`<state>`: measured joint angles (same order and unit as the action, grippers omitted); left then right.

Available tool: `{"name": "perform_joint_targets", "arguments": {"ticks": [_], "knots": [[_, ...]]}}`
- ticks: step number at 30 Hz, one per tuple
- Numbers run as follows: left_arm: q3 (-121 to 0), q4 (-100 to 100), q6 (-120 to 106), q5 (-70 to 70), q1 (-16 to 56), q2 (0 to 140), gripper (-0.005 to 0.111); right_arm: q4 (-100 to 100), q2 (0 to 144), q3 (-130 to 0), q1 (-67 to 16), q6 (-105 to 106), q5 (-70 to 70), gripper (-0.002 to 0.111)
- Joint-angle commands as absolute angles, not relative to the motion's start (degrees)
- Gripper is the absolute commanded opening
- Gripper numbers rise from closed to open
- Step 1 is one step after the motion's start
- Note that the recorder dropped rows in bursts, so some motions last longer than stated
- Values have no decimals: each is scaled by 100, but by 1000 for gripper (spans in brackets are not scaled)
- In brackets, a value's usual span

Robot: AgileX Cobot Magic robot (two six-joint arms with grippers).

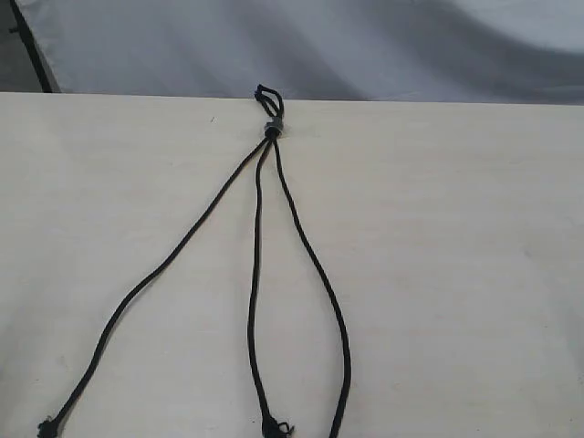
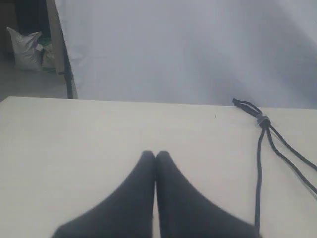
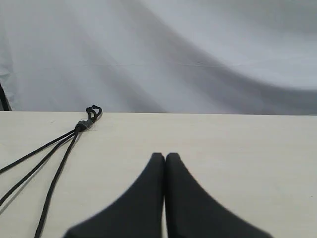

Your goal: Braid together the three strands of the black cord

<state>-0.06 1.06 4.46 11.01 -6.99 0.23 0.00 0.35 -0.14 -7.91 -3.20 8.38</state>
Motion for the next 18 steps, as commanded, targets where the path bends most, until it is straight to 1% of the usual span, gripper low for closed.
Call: {"name": "perform_joint_targets", "arguments": {"ticks": [1, 15, 18], "knots": [[0, 121, 468, 1072, -709, 0, 1, 0, 0, 0, -813, -341, 844, 0], [0, 121, 468, 1072, -709, 0, 1, 0, 0, 0, -813, -341, 844, 0], [0, 121, 468, 1072, -709, 0, 1, 0, 0, 0, -813, -343, 188, 0]]}}
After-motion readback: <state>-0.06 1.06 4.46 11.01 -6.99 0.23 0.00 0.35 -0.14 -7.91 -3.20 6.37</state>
